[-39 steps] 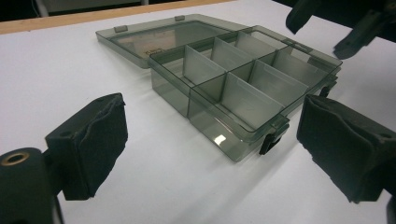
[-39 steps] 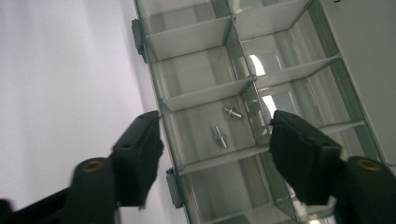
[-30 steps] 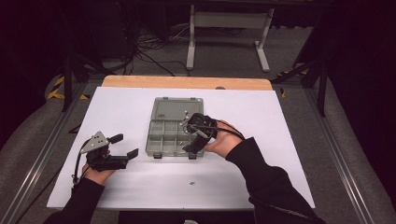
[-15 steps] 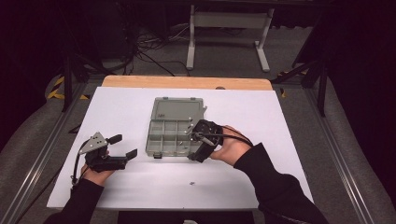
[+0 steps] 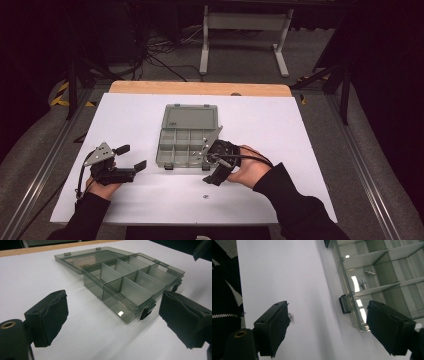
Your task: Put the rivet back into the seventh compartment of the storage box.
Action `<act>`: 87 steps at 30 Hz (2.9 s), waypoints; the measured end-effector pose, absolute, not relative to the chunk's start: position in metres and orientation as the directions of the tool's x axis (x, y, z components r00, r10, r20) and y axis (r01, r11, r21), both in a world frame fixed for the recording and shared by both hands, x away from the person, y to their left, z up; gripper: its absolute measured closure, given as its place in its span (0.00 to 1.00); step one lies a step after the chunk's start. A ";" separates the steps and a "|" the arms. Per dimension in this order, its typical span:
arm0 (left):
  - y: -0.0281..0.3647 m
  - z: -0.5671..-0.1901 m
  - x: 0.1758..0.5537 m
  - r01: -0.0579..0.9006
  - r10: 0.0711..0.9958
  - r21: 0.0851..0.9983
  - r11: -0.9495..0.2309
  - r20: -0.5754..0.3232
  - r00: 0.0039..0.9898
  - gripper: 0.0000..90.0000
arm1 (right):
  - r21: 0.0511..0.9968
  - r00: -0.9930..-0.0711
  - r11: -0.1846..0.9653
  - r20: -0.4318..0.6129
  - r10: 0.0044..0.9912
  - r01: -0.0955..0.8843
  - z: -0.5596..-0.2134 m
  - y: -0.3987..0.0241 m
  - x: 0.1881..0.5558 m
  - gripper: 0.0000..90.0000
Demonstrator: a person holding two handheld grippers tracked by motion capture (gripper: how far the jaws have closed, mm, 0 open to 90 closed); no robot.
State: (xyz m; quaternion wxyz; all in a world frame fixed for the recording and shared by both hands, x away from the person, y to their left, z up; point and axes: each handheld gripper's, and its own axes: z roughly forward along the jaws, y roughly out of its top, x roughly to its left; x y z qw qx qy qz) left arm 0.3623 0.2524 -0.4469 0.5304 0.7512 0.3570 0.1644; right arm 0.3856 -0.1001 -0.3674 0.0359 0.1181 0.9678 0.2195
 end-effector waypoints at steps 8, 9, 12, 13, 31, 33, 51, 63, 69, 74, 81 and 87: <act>0.252 -0.447 0.363 0.362 0.710 0.914 -0.185 -0.131 0.692 0.10 | 0.414 -0.972 0.885 -0.004 0.236 0.213 -0.379 -0.099 0.377 0.21; 0.252 -0.447 0.363 0.362 0.710 0.914 -0.186 -0.130 0.693 0.10 | 0.406 -0.974 0.890 -0.001 0.228 0.208 -0.380 -0.099 0.376 0.21; 0.252 -0.447 0.363 0.362 0.710 0.914 -0.185 -0.131 0.692 0.10 | 0.400 -0.975 0.893 0.006 0.221 0.205 -0.384 -0.099 0.374 0.21; 0.252 -0.447 0.363 0.362 0.710 0.914 -0.185 -0.131 0.692 0.10 | 0.397 -0.974 0.894 0.006 0.225 0.209 -0.386 -0.098 0.373 0.21; 0.252 -0.447 0.363 0.367 0.706 0.911 -0.188 -0.134 0.695 0.10 | 0.333 -0.982 0.924 0.034 0.186 0.186 -0.414 -0.091 0.363 0.23; 0.252 -0.447 0.363 0.367 0.706 0.910 -0.191 -0.133 0.696 0.10 | 0.329 -0.982 0.926 0.037 0.183 0.185 -0.417 -0.090 0.362 0.24; 0.252 -0.448 0.363 0.367 0.707 0.911 -0.189 -0.133 0.694 0.10 | 0.307 -0.987 0.938 0.069 0.148 0.162 -0.423 -0.081 0.356 0.55; 0.253 -0.448 0.363 0.368 0.708 0.911 -0.186 -0.136 0.694 0.10 | 0.276 -0.991 0.953 0.069 0.112 0.127 -0.425 -0.072 0.353 0.76; 0.253 -0.448 0.363 0.368 0.707 0.911 -0.185 -0.136 0.693 0.10 | 0.264 -0.993 0.958 0.062 0.099 0.112 -0.426 -0.071 0.353 0.89; 0.253 -0.448 0.363 0.367 0.707 0.912 -0.185 -0.136 0.694 0.10 | 0.246 -0.993 0.963 0.067 0.096 0.109 -0.425 -0.069 0.353 0.91; 0.253 -0.448 0.363 0.367 0.708 0.912 -0.184 -0.136 0.693 0.10 | 0.247 -0.993 0.962 0.070 0.099 0.114 -0.421 -0.069 0.354 0.91; 0.252 -0.448 0.363 0.367 0.707 0.911 -0.186 -0.136 0.694 0.10 | 0.269 -0.993 0.956 0.049 0.105 0.114 -0.407 -0.069 0.359 0.91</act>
